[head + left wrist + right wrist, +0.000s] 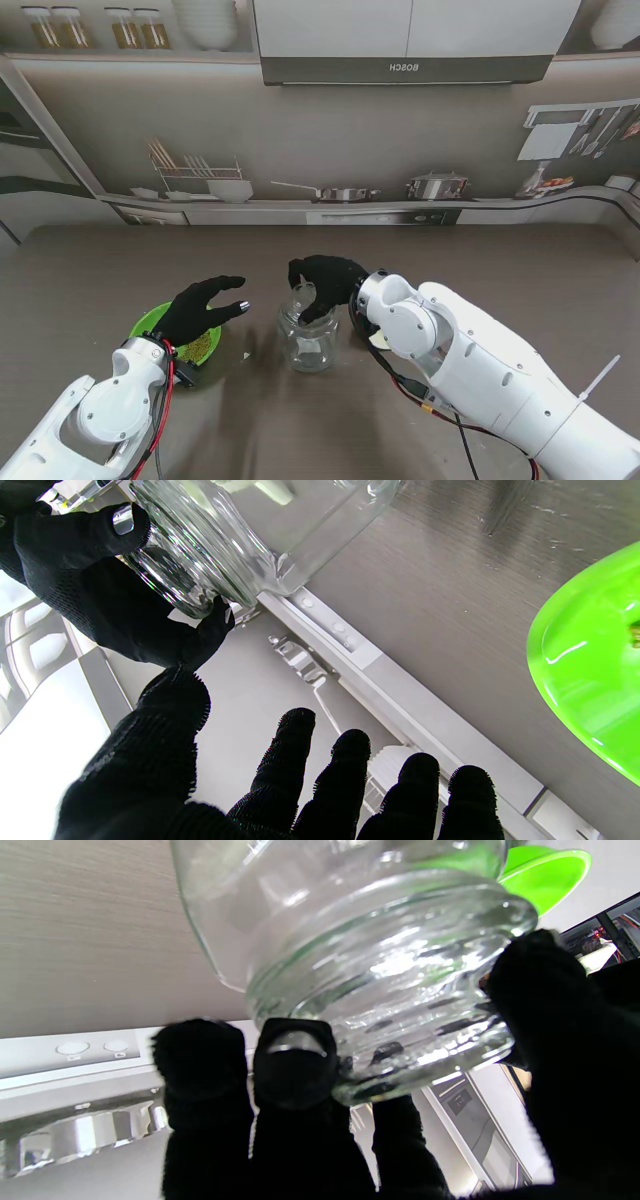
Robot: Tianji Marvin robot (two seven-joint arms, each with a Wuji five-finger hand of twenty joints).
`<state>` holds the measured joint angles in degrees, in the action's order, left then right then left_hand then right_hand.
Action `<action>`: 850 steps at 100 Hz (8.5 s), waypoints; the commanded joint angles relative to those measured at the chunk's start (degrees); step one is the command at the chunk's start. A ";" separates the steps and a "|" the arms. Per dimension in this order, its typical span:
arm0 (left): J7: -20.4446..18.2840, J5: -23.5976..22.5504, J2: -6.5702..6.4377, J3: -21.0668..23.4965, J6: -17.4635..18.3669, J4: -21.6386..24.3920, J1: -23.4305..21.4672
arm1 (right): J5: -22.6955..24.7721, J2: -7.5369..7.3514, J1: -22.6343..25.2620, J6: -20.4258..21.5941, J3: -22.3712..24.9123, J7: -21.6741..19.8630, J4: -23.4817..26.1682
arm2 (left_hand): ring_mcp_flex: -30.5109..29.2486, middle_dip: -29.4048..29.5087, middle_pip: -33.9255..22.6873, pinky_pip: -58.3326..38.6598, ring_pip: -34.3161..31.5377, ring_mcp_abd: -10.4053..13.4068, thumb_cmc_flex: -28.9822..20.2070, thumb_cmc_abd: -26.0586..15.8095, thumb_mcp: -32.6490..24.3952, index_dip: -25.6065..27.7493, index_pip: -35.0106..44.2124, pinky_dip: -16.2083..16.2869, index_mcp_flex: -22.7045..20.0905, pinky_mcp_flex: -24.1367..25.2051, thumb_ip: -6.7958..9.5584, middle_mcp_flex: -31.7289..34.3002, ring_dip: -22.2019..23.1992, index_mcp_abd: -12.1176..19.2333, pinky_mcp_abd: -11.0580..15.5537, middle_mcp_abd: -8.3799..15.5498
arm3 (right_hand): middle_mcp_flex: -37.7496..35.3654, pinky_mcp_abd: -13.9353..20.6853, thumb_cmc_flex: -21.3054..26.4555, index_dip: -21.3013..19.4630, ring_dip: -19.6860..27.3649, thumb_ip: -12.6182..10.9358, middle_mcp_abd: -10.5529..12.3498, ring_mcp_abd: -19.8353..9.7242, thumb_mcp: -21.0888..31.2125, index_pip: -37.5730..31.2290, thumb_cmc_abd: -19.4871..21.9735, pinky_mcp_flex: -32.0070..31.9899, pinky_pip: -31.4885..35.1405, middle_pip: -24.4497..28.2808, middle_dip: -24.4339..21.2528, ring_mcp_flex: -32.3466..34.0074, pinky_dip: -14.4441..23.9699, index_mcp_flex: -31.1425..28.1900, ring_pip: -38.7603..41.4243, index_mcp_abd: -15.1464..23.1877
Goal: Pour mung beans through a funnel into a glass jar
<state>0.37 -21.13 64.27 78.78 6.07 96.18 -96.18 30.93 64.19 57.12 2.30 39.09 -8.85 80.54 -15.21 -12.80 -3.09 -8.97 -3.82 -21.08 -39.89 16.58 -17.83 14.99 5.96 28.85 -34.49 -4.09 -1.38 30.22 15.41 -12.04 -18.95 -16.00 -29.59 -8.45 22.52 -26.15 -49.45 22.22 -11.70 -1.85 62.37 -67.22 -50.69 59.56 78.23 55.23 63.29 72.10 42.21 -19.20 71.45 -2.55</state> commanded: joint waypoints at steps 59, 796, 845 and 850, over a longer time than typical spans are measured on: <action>-1.18 0.16 0.06 0.26 -0.35 0.42 -0.22 | -2.72 0.78 2.52 -1.67 0.29 -1.20 1.35 | -1.08 -0.25 0.11 -0.27 -0.62 -0.14 -0.02 -2.29 0.54 -0.01 -0.03 0.60 -0.30 -0.12 0.01 0.25 0.29 0.01 -0.02 -0.04 | -21.52 1.03 14.20 -1.98 -1.27 -4.90 12.38 -7.31 13.31 -19.86 8.90 1.95 3.09 11.01 -4.63 3.69 -0.66 -4.64 2.48 -3.67; -5.06 0.12 -0.73 -0.38 -1.94 -0.30 0.65 | 23.49 -4.52 15.25 -5.06 27.55 -2.22 -0.14 | -1.11 -0.29 0.09 -0.28 -0.56 -0.28 -0.50 -3.00 1.83 0.02 -0.02 0.78 -0.24 0.02 0.17 0.38 0.34 0.05 0.19 0.01 | 12.12 -12.01 -15.27 -3.62 29.40 -13.57 10.88 12.60 -5.60 27.11 10.05 -35.38 -26.03 -21.17 -40.47 -32.87 -2.59 9.84 -54.94 6.06; -5.11 0.12 -0.75 -0.01 -1.93 -0.07 0.33 | 20.59 -3.96 7.87 -4.20 18.52 -0.07 -7.65 | -1.12 -0.29 0.09 -0.28 -0.56 -0.36 -0.53 -3.02 1.79 0.01 -0.03 0.77 -0.25 0.00 0.18 0.40 0.35 0.03 0.18 0.03 | 11.25 -11.64 -15.27 -2.45 29.31 -13.21 11.29 12.35 -3.30 25.10 8.08 -35.00 -25.58 -20.22 -40.48 -31.77 -2.99 9.27 -54.19 4.83; -5.13 0.09 -0.75 0.03 -1.93 -0.03 0.30 | 20.14 -3.90 7.15 -3.88 17.65 0.06 -8.41 | -1.14 -0.29 0.09 -0.27 -0.57 -0.32 -0.45 -3.01 1.82 0.02 -0.02 0.77 -0.27 0.02 0.17 0.41 0.35 0.08 0.20 -0.04 | 10.85 -11.61 -15.29 -2.38 29.27 -13.15 11.50 12.39 -3.04 24.79 7.70 -34.93 -25.51 -20.13 -40.49 -31.48 -3.02 8.74 -54.04 4.99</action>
<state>-3.77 -21.13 63.46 78.66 4.10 95.74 -95.62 51.38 59.68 64.88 -2.35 57.26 -8.03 72.58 -15.24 -12.80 -3.09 -8.97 -3.82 -21.14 -39.92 16.00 -17.38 14.99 5.96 28.88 -34.49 -4.11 -1.38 30.22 15.41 -12.11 -18.95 -16.03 -18.53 -20.32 8.19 -29.95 -21.12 10.67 0.08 10.82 57.86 -41.08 -40.87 24.38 52.64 34.27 22.98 39.64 39.98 -10.38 16.96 3.23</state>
